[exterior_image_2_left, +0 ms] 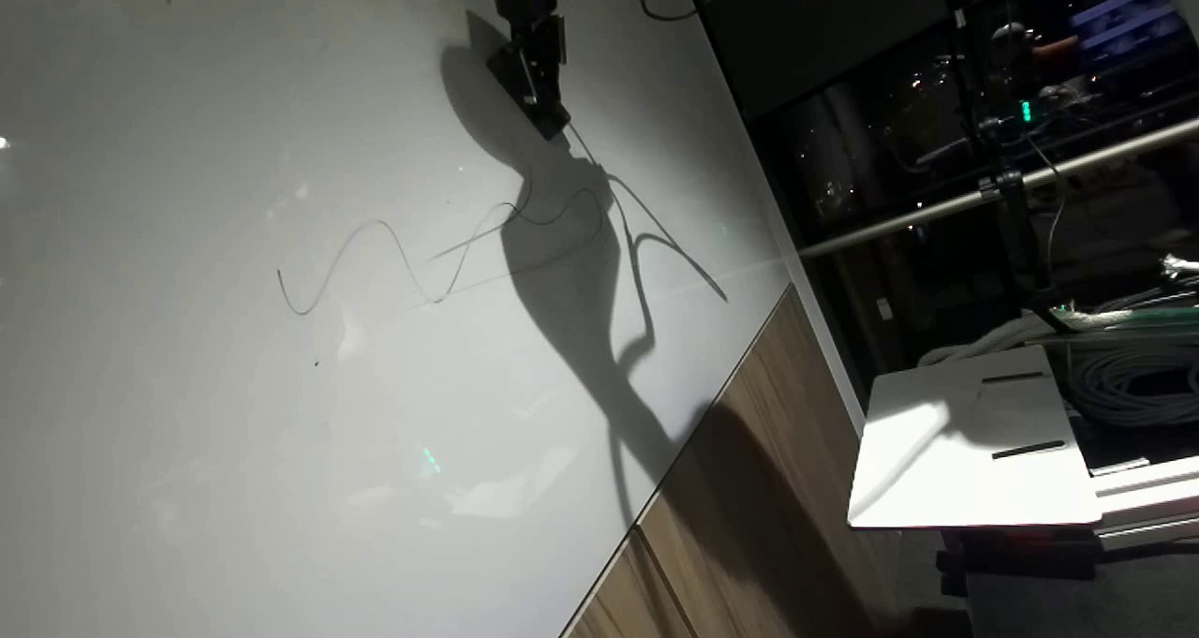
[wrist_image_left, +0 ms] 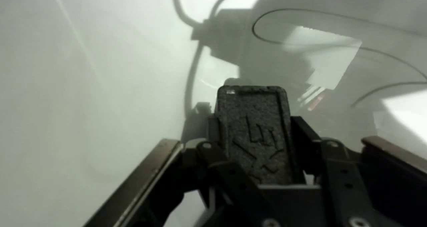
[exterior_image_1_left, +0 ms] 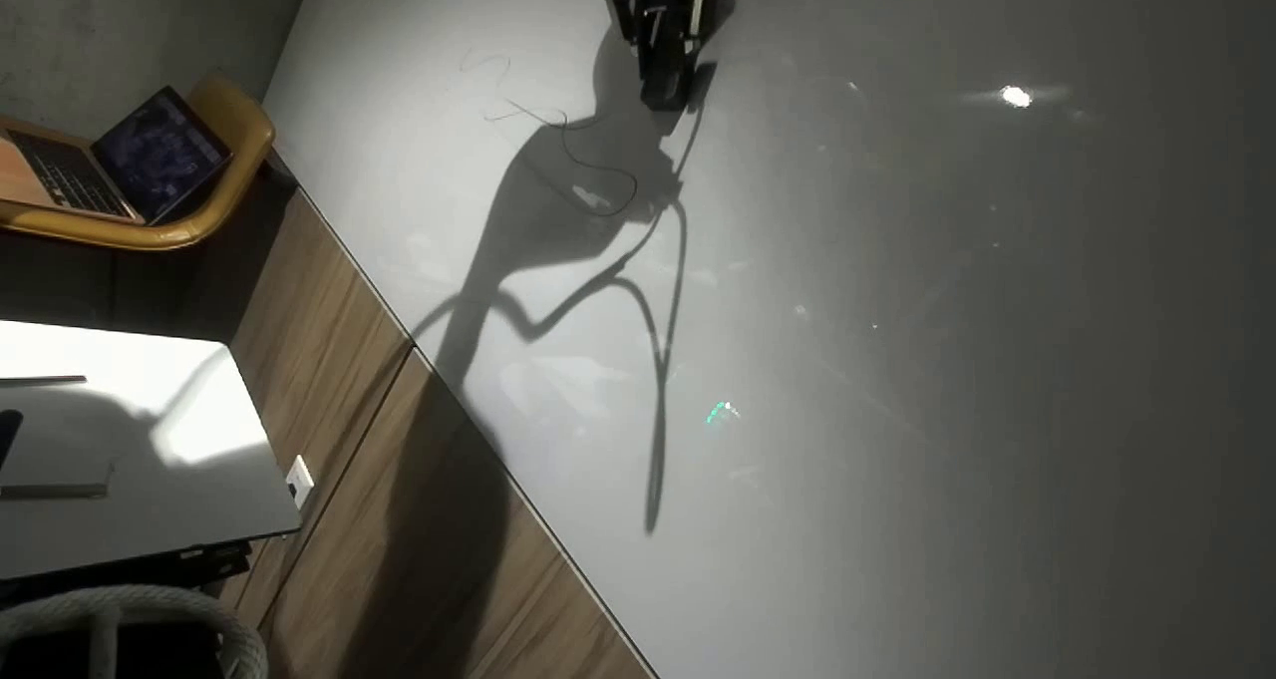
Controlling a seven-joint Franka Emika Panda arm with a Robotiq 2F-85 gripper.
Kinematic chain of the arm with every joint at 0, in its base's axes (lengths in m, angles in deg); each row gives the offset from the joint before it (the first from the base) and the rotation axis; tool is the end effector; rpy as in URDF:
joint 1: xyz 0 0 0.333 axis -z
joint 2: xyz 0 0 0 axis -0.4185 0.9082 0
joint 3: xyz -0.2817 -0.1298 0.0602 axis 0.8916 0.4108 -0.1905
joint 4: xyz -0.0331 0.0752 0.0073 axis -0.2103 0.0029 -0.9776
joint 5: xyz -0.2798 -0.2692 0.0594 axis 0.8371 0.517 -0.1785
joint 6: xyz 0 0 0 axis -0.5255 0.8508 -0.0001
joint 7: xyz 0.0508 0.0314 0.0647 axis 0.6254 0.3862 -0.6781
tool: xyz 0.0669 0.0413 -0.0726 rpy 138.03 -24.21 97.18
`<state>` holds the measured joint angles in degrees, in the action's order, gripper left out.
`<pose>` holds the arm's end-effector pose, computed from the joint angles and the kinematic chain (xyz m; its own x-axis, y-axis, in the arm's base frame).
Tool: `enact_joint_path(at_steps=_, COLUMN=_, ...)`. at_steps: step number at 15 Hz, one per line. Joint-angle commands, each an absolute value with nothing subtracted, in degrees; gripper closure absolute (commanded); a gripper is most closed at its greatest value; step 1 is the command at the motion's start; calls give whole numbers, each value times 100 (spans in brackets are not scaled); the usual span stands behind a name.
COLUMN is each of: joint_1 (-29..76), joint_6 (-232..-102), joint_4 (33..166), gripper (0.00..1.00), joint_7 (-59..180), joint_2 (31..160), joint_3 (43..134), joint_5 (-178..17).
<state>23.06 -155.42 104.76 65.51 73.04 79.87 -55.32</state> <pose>0.5648 0.0486 0.6843 0.8267 0.2101 0.5220 -0.0195 -0.9164 0.3997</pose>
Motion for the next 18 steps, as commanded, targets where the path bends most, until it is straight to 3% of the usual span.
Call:
enact_joint_path(at_steps=1, joint_1=2423, joint_6=-16644, joint_4=11596, gripper=70, joint_7=6712, joint_2=7203, joint_3=8202, joint_5=-5724)
enact_joint_path(at_steps=9, joint_1=2763, joint_6=-18059, joint_4=12740, gripper=70, joint_7=6491, joint_2=7407, joint_3=8615, joint_5=-6003)
enact_joint_path(at_steps=18, joint_1=2268, joint_6=-17669, joint_4=11825, gripper=70, joint_7=6865, joint_2=7843, joint_3=7980, joint_5=-6031)
